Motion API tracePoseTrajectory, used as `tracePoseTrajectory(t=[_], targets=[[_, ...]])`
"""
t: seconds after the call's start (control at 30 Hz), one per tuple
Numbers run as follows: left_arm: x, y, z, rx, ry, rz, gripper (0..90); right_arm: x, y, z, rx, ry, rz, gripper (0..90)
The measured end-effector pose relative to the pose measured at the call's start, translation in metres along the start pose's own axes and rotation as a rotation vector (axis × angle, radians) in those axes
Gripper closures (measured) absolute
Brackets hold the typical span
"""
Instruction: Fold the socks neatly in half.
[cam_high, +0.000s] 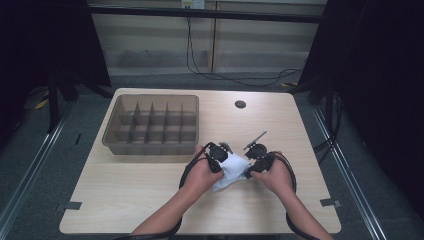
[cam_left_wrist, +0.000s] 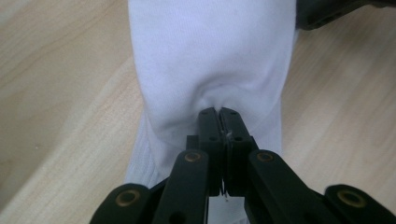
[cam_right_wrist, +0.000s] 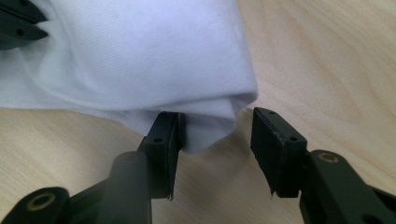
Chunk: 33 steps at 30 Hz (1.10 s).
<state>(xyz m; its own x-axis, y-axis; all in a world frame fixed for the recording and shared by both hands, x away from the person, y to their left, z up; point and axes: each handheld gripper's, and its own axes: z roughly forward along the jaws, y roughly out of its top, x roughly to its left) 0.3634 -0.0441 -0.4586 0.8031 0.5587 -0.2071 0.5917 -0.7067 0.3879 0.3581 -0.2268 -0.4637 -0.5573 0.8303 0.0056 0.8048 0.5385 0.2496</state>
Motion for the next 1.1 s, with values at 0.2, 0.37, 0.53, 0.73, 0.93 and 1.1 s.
tracePoseTrajectory(t=[0.2, 0.37, 0.53, 0.73, 0.93, 1.1], targets=[[-0.004, 0.002, -0.024, -0.027, -0.04, 0.002, 89.2, 0.001, 0.0, 0.0, 0.01, 0.002, 0.008, 52.2], [-0.011, -0.005, -0.035, 0.0, -0.043, 0.028, 89.0, 0.001, 0.0, 0.0, 0.008, -0.003, 0.009, 52.1], [-0.012, -0.02, -0.033, 0.045, -0.034, 0.022, 89.0, 0.002, 0.0, 0.0, 0.012, -0.003, 0.01, 52.2], [-0.012, -0.034, -0.014, 0.069, -0.065, -0.004, 88.8, 0.003, 0.001, 0.001, 0.016, -0.009, 0.007, 52.5], [-0.011, -0.034, -0.014, 0.077, -0.071, -0.021, 88.5, 0.004, 0.001, 0.001, 0.018, -0.014, 0.006, 51.9], [-0.012, -0.034, -0.014, 0.076, -0.066, -0.015, 88.4, 0.001, 0.001, -0.004, 0.013, -0.004, 0.003, 50.6]])
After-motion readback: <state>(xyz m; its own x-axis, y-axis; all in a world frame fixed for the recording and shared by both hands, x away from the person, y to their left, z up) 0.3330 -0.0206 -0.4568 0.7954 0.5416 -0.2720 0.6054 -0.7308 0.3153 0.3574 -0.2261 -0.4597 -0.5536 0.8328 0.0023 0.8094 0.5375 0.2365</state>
